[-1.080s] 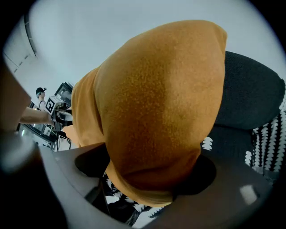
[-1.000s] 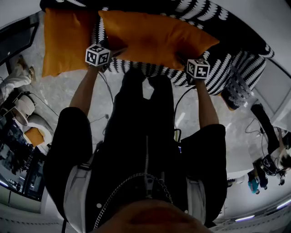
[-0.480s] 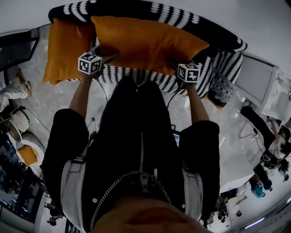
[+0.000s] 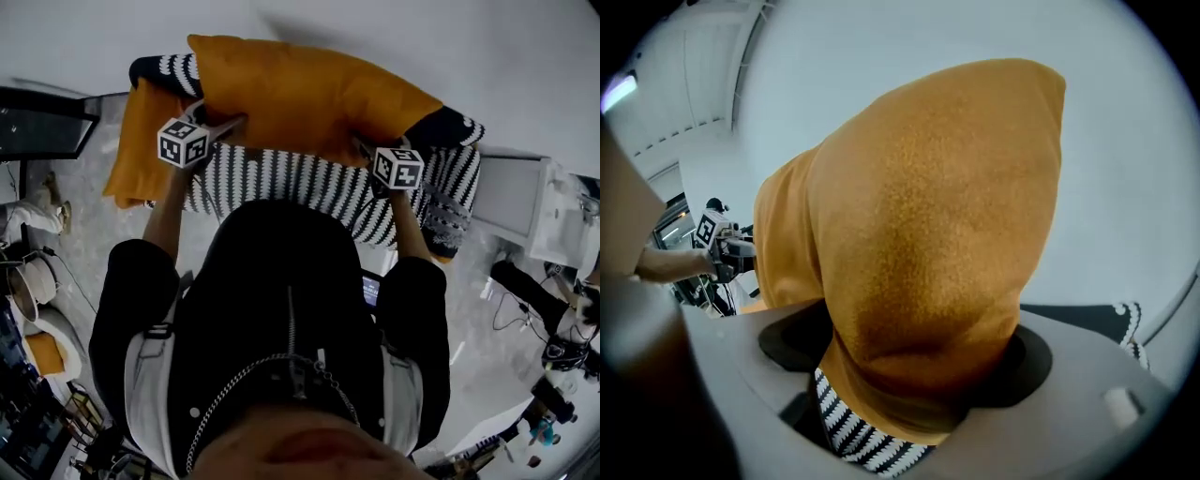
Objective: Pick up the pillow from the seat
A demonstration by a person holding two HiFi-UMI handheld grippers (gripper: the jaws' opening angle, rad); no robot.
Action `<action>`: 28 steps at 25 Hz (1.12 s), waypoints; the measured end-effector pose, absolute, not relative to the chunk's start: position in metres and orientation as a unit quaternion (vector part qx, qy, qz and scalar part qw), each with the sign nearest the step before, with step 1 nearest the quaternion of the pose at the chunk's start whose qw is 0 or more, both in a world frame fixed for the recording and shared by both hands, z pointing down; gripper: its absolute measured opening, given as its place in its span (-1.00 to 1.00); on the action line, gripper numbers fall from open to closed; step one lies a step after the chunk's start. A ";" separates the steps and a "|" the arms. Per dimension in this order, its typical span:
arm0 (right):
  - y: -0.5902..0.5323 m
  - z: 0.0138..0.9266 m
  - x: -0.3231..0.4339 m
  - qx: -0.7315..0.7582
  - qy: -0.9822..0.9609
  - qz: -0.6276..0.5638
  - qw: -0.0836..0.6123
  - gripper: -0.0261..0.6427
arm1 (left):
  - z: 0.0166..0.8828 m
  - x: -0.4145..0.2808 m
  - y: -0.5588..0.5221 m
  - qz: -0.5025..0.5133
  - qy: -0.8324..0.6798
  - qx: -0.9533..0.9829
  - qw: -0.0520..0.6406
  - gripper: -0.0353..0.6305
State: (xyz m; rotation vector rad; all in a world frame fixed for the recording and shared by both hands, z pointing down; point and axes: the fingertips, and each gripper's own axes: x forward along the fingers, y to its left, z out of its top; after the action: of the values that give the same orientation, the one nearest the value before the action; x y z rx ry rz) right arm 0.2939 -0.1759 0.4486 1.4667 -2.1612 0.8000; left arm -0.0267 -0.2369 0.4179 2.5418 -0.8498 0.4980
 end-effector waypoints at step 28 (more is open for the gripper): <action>-0.122 0.278 0.285 0.570 -0.786 0.140 0.196 0.31 | 0.250 -0.029 -0.189 0.089 -0.323 0.939 0.083 0.23</action>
State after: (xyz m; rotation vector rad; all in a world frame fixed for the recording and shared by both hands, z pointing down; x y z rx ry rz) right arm 0.2845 -0.1223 0.2782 1.5960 -2.2004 0.3911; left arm -0.0287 -0.1887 0.2501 2.8030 -0.9640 0.2665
